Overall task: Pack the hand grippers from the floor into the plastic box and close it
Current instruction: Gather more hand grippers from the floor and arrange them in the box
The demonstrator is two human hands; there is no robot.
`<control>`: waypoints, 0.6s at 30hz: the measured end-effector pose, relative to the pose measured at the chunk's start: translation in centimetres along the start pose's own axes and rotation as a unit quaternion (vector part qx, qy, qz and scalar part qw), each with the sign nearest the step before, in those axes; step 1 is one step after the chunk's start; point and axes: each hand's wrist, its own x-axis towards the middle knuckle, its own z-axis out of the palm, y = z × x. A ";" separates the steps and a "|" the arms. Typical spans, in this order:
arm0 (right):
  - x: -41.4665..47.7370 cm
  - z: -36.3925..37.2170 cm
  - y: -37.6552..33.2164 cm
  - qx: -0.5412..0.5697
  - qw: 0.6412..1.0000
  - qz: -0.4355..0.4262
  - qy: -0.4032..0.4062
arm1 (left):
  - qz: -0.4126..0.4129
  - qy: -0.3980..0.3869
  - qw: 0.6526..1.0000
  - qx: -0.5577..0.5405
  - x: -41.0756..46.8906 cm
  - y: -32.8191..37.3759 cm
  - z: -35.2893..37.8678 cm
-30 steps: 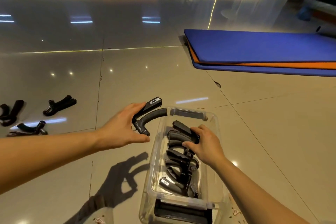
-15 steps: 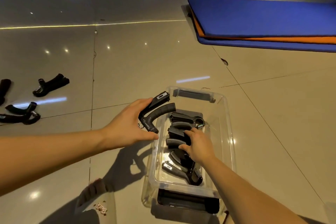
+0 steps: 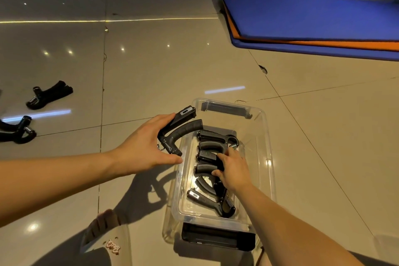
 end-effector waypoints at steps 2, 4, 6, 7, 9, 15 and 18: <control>0.1 0.1 0.0 -0.001 1.000 0.005 -0.011 | 0.001 0.000 1.000 -0.002 -0.1 0.0 0.0; 0.1 0.2 0.0 0.003 1.000 0.016 -0.014 | -0.001 0.000 1.000 -0.001 -0.1 -0.1 0.0; 0.2 0.4 0.0 0.007 1.000 0.022 -0.013 | -0.003 0.001 1.000 0.000 -0.1 -0.1 0.0; 0.2 0.4 0.1 0.008 1.000 0.024 -0.013 | -0.003 0.002 1.000 0.000 0.0 -0.1 0.1; 0.2 0.6 0.1 0.005 1.000 0.026 -0.012 | -0.004 0.001 1.000 -0.003 0.1 -0.1 0.2; 0.2 -0.4 -0.1 0.031 0.999 0.033 -0.013 | 0.001 -0.017 1.000 -0.003 0.0 0.2 0.1; 0.1 -2.8 -0.9 0.127 0.990 0.059 0.025 | 0.001 -0.020 1.000 0.001 0.1 0.5 -0.2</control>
